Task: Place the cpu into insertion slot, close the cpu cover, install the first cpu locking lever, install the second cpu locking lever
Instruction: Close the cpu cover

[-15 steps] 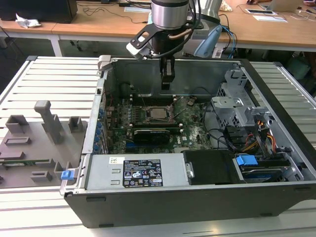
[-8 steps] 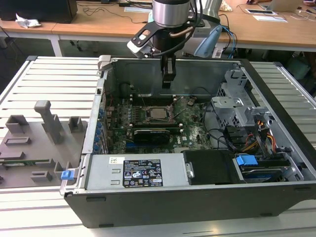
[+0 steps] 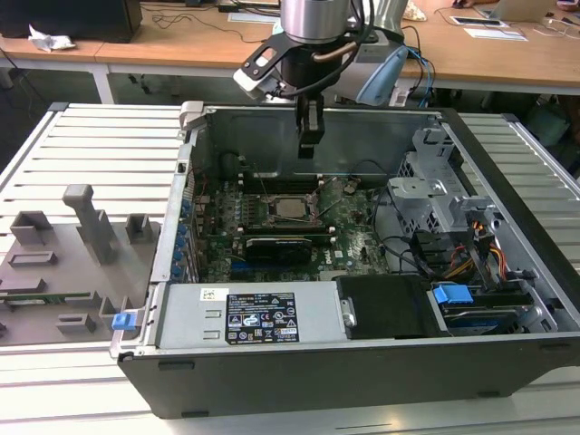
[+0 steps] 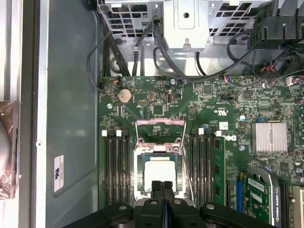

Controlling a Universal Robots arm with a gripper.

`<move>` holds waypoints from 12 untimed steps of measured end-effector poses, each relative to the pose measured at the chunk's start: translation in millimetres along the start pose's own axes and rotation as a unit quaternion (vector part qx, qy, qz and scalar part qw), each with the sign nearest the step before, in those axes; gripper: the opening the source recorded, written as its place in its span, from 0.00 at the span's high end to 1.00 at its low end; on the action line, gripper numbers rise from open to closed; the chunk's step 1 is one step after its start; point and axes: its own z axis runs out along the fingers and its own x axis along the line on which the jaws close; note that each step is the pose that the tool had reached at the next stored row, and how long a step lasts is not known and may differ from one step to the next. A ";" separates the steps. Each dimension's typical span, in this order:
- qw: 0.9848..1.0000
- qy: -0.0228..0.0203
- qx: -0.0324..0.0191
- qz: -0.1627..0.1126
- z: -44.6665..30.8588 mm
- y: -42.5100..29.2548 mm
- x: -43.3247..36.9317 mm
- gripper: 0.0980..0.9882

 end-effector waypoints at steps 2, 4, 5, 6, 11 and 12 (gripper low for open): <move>1.000 0.000 0.000 0.000 -0.9 0.6 0.0 0.99; 1.000 0.000 0.000 0.000 -1.5 1.2 0.1 0.99; 1.000 0.000 0.000 0.000 -1.8 1.5 0.1 0.99; 1.000 0.000 0.000 0.000 -2.1 2.0 0.1 0.99; 1.000 0.000 0.000 0.000 -3.0 4.0 0.1 0.99; 1.000 0.000 0.000 0.000 -3.1 4.2 0.2 0.99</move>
